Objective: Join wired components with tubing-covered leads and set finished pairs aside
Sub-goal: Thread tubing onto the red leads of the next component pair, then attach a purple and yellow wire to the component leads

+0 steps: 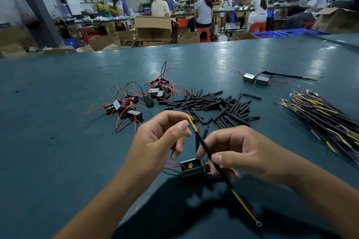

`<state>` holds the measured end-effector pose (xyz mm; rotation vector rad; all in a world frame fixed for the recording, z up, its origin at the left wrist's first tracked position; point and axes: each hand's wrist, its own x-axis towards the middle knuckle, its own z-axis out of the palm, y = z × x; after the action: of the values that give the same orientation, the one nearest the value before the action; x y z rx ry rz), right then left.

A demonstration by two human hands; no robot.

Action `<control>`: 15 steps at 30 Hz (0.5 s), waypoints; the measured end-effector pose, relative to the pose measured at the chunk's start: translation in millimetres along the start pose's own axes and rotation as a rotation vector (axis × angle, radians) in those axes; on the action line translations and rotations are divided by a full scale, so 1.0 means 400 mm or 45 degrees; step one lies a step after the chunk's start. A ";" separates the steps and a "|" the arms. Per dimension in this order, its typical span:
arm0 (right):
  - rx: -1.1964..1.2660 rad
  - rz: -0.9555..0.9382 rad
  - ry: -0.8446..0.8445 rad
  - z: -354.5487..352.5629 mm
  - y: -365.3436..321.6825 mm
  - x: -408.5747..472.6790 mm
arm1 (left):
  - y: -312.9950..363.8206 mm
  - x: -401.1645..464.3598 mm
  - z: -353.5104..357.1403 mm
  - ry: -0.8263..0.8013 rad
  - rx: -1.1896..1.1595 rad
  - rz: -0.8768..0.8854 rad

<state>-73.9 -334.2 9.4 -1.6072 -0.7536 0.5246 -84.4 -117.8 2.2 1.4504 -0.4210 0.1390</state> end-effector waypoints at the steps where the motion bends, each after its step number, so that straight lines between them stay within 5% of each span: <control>1: -0.010 0.005 -0.011 0.001 0.000 0.000 | -0.002 0.000 -0.001 -0.051 -0.019 -0.029; 6: -0.072 0.008 -0.016 0.005 -0.001 0.002 | 0.001 -0.009 -0.001 -0.134 0.018 -0.044; 15: 0.026 0.005 0.193 0.004 0.005 0.010 | 0.007 -0.008 0.000 -0.086 0.540 0.194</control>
<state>-71.8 -330.3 7.5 -1.6099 -0.6300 0.4066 -88.3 -117.1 3.7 1.8429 -0.5820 0.3171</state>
